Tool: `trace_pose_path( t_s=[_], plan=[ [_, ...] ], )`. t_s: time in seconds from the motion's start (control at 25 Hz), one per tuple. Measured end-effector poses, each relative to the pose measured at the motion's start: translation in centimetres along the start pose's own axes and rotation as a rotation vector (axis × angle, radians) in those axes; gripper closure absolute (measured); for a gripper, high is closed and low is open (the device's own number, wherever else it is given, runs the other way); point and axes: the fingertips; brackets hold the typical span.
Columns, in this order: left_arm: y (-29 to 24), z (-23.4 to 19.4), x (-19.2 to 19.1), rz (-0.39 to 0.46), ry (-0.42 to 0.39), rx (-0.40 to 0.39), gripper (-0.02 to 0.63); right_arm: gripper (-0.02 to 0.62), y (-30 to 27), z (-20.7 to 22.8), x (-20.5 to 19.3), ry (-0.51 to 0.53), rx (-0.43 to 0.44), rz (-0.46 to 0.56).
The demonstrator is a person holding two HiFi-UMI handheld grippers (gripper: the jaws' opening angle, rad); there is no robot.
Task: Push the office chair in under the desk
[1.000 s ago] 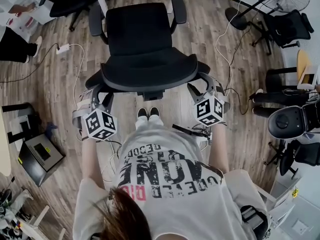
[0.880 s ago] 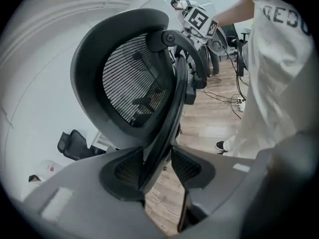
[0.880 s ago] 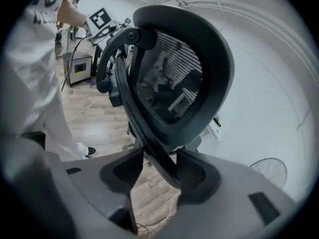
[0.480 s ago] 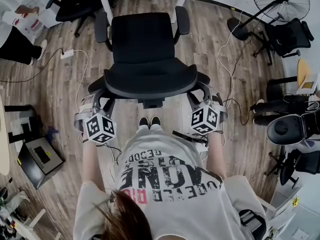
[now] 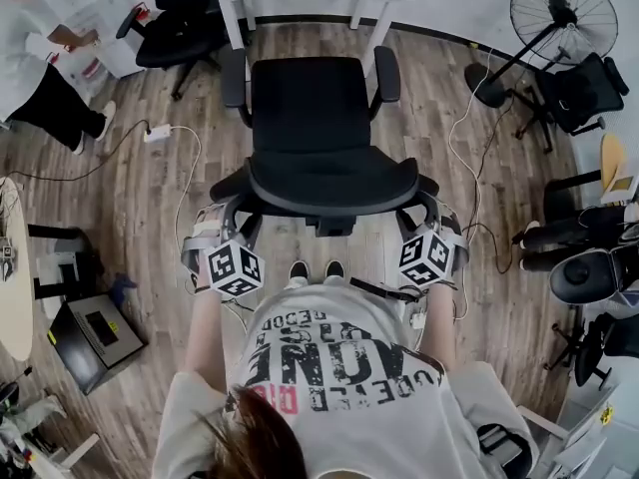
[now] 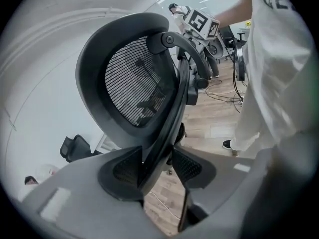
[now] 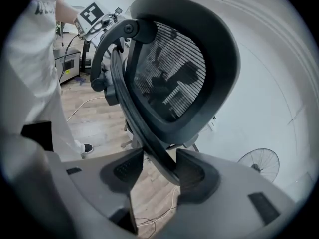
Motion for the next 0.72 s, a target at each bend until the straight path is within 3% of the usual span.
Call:
trace_pose_path(
  t_s=[0.72],
  plan=[
    [-1.4, -1.9, -0.8, 0.046, -0.004, 0.016, 0.408, 0.403, -1.1, 1.1, 1.5, -0.038, -0.036, -0.01]
  ],
)
Point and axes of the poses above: the fingertips, and each gripper's own axes: y backward along the fingers, z to its right, x out of its top, and after that the axes turned 12 degrees about x, right-handed
